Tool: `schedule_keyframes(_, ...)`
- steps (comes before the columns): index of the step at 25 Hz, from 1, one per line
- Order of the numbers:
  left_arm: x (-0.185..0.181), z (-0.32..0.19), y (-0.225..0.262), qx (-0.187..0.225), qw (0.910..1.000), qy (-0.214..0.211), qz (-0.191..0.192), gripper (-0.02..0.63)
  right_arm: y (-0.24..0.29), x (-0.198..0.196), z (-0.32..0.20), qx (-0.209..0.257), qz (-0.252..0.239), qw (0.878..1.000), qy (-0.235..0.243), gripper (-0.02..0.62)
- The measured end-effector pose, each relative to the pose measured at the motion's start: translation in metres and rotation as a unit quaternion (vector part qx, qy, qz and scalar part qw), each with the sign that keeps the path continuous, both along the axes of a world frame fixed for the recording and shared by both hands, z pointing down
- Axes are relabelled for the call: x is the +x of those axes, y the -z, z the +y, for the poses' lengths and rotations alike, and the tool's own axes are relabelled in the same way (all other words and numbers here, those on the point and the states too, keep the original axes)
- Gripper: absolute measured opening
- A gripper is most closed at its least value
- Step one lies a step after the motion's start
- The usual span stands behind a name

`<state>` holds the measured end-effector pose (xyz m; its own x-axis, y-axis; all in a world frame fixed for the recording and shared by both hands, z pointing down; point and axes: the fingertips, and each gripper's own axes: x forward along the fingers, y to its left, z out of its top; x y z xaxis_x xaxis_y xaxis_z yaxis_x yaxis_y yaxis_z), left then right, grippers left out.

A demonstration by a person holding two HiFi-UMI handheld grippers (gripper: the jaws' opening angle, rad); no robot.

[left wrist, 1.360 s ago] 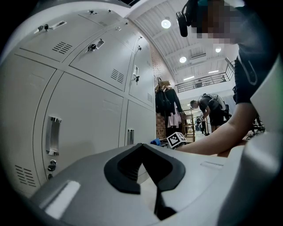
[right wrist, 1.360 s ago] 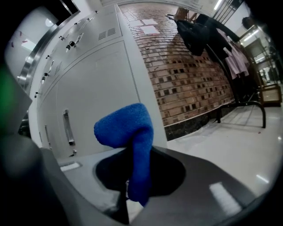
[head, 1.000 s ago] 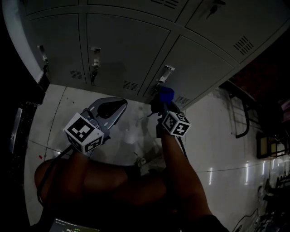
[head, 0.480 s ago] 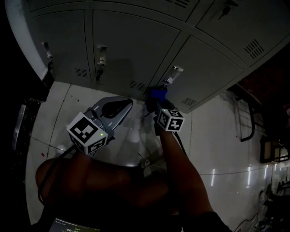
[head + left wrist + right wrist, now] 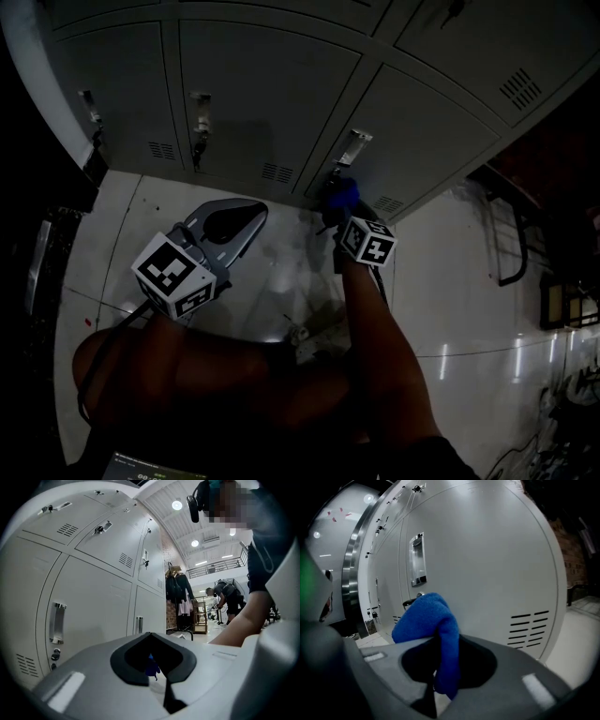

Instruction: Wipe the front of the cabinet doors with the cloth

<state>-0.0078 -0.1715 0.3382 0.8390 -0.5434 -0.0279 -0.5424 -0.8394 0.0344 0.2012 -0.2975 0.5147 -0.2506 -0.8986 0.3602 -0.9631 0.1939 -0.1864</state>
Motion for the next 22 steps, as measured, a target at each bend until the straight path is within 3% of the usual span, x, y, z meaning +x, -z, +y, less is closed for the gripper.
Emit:
schedule_keyframes(4, -0.001, 0.001, 0.001, 0.001, 1.0000, -0.002, 0.002, 0.006, -0.004, 0.036, 0.006, -0.005, 0.010, 0.999, -0.041, 0.069)
schedule_keyframes(8, -0.001, 0.002, 0.003, 0.002, 1.0000, -0.002, 0.005, 0.006, -0.006, 0.064, 0.013, -0.015, -0.025, 0.996, -0.084, 0.069)
schedule_keyframes(11, -0.001, 0.002, 0.003, 0.003, 1.0000, -0.003, 0.005, 0.006, -0.004, 0.082, 0.017, -0.015, -0.019, 0.994, -0.108, 0.069)
schedule_keyframes(16, -0.002, 0.002, 0.002, 0.002, 1.0000, -0.002, 0.005, 0.006, -0.004, 0.126, 0.026, -0.013, -0.035, 0.984, -0.174, 0.069)
schedule_keyframes(19, -0.001, 0.002, 0.002, 0.002, 1.0000, -0.003, 0.005, 0.006, -0.005, 0.158, 0.034, -0.015, -0.028, 0.977, -0.212, 0.069)
schedule_keyframes(22, -0.001, 0.001, 0.001, 0.002, 1.0000, -0.003, 0.003, 0.006, -0.005, 0.176, 0.037, -0.016, -0.007, 0.975, -0.220, 0.069)
